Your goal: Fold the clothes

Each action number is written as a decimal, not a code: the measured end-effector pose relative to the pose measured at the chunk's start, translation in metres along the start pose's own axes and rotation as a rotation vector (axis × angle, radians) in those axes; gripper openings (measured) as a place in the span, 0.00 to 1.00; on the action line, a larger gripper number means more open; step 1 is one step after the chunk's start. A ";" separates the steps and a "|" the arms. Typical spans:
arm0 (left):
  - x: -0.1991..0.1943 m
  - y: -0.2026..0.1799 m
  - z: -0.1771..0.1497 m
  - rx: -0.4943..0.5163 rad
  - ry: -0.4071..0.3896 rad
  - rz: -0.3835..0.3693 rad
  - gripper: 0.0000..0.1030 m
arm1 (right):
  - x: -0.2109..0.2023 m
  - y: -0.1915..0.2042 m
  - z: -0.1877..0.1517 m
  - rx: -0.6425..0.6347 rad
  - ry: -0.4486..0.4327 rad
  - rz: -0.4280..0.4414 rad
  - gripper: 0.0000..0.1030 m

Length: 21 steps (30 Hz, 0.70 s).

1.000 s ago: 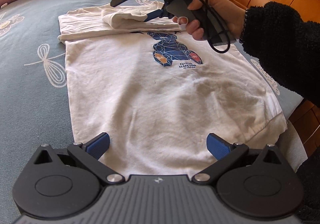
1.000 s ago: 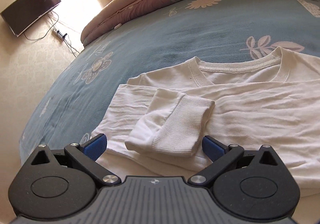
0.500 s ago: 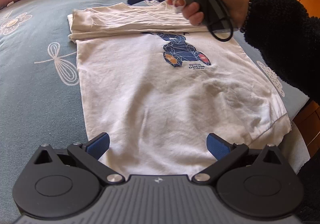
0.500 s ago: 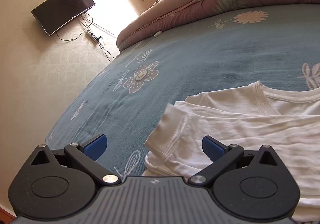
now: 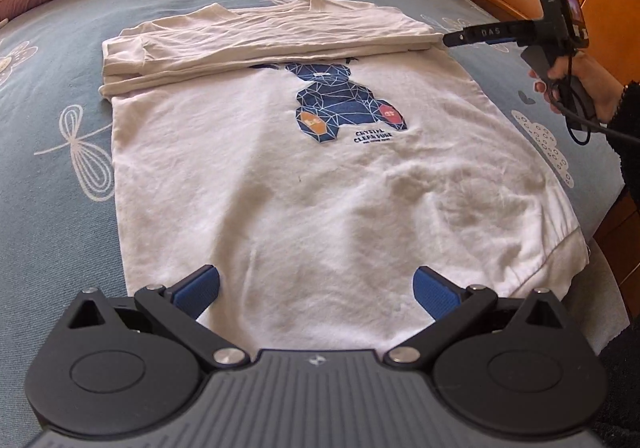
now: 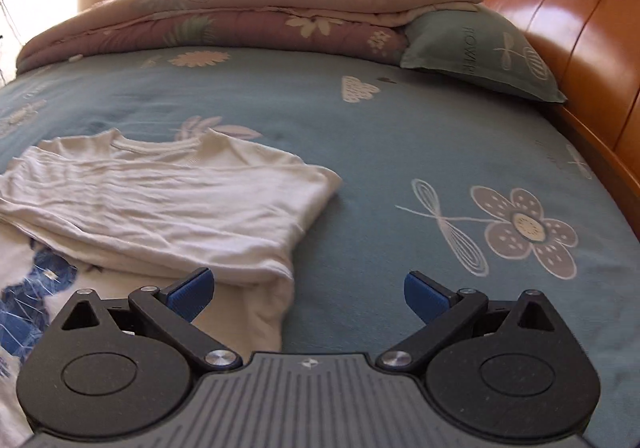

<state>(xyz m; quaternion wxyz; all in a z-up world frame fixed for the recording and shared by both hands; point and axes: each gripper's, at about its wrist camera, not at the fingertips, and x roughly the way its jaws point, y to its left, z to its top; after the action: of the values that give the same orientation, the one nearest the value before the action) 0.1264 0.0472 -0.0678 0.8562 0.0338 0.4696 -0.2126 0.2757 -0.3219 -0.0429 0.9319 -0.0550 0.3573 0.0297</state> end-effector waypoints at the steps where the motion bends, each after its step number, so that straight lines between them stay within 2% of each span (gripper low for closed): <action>1: 0.002 -0.003 0.003 0.006 0.003 -0.002 0.99 | 0.004 -0.005 -0.006 0.001 0.009 -0.028 1.00; 3: 0.004 -0.010 0.009 0.010 0.004 0.000 0.99 | 0.011 -0.007 -0.011 0.013 -0.005 -0.038 1.00; 7: 0.005 -0.025 0.016 0.022 0.001 -0.004 0.99 | 0.031 0.001 -0.011 -0.004 -0.019 -0.123 1.00; 13: 0.006 -0.034 0.019 0.047 0.013 -0.002 0.99 | 0.035 -0.013 -0.023 0.156 -0.033 -0.186 1.00; 16: 0.005 -0.032 0.019 0.042 0.009 0.001 0.99 | 0.031 -0.019 -0.032 0.231 -0.028 -0.182 1.00; 19: 0.004 -0.027 0.018 0.036 0.004 0.003 0.99 | 0.017 -0.013 -0.030 0.215 -0.036 -0.198 1.00; 21: 0.004 -0.023 0.018 0.027 0.001 0.012 0.99 | 0.002 -0.007 -0.023 0.195 -0.102 -0.151 1.00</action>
<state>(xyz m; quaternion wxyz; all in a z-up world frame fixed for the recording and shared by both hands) 0.1333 0.0208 -0.0583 0.8567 0.0483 0.4671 -0.2136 0.2630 -0.3317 -0.0606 0.9494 0.0107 0.3052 -0.0729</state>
